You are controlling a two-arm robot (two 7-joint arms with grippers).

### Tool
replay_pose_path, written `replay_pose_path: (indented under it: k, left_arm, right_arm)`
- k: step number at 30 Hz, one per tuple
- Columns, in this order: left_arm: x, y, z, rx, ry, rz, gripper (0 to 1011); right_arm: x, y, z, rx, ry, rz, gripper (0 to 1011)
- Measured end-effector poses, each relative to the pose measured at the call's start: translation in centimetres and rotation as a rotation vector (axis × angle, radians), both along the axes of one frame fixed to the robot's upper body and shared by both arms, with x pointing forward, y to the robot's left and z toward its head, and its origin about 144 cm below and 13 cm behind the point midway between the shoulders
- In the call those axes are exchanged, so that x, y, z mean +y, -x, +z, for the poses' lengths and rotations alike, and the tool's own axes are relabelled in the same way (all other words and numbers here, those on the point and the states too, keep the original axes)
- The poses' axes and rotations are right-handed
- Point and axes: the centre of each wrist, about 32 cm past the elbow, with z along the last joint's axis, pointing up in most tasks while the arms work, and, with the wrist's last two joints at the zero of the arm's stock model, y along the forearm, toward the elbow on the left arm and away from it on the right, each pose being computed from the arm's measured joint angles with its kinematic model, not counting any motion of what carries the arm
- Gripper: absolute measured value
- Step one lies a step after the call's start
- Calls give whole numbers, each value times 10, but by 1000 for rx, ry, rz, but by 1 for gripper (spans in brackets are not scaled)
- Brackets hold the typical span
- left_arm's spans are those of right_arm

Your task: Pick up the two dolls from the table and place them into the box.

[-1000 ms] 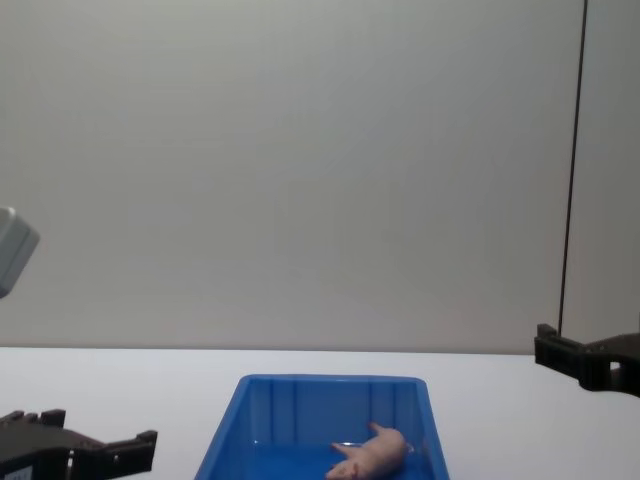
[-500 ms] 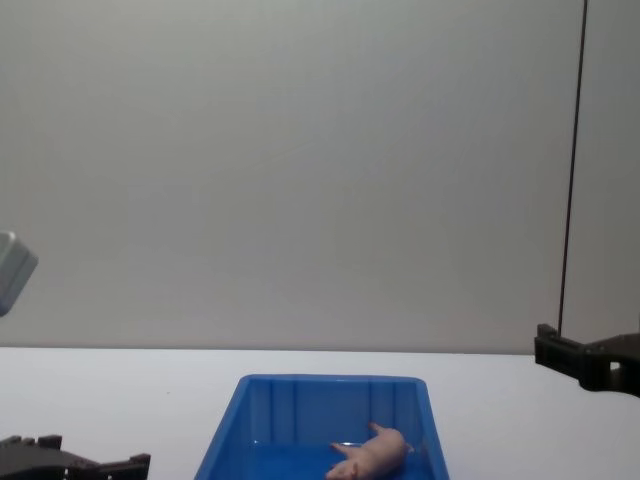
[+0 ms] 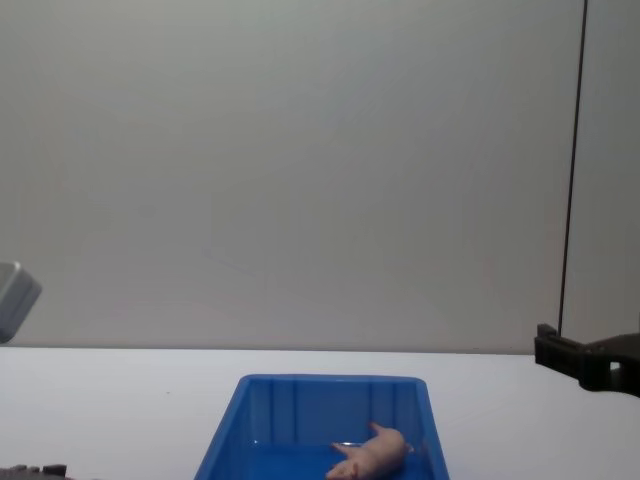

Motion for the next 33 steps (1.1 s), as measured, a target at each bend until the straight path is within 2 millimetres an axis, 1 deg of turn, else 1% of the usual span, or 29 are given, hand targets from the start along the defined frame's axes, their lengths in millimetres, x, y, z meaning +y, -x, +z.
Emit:
replay_pose_path:
  k: [3, 4, 6, 8, 9, 14, 16, 18, 20, 22, 26, 33]
  left_arm:
    - [1, -2, -2, 11, 2, -2, 981]
    - [1, -3, -2, 16, 2, -4, 938]
    - [1, -4, -3, 21, 1, -6, 907]
    - [2, -7, -3, 27, -2, -9, 843]
    - [2, -7, -3, 28, -3, -11, 833]
    - [2, -12, -3, 34, -8, -17, 654]
    - [2, -14, -3, 35, -10, -18, 616]
    - [1, -16, -2, 36, -12, -20, 529]
    - [1, -17, -2, 38, -14, -20, 497]
    - [1, -18, -1, 38, -16, -20, 411]
    - [0, -20, 1, 40, -19, -19, 300]
    - [-1, -21, 2, 43, -21, -18, 236]
  right_arm:
    - [0, 0, 0, 0, 0, 0, 1001]
    - [0, 0, 0, 0, 0, 0, 1001]
    - [0, 0, 0, 0, 0, 0, 1001]
    - [0, 0, 0, 0, 0, 0, 1001]
    - [0, 0, 0, 0, 0, 0, 1001]
    - [0, 0, 0, 0, 0, 0, 1001]
    - [0, 0, 0, 0, 0, 0, 1001]
    - [0, 0, 0, 0, 0, 0, 1001]
    - [0, 0, 0, 0, 0, 0, 1001]
    - [0, 0, 0, 0, 0, 0, 1001]
    - [0, 0, 0, 0, 0, 0, 1001]
    - [0, 0, 0, 0, 0, 0, 1001]
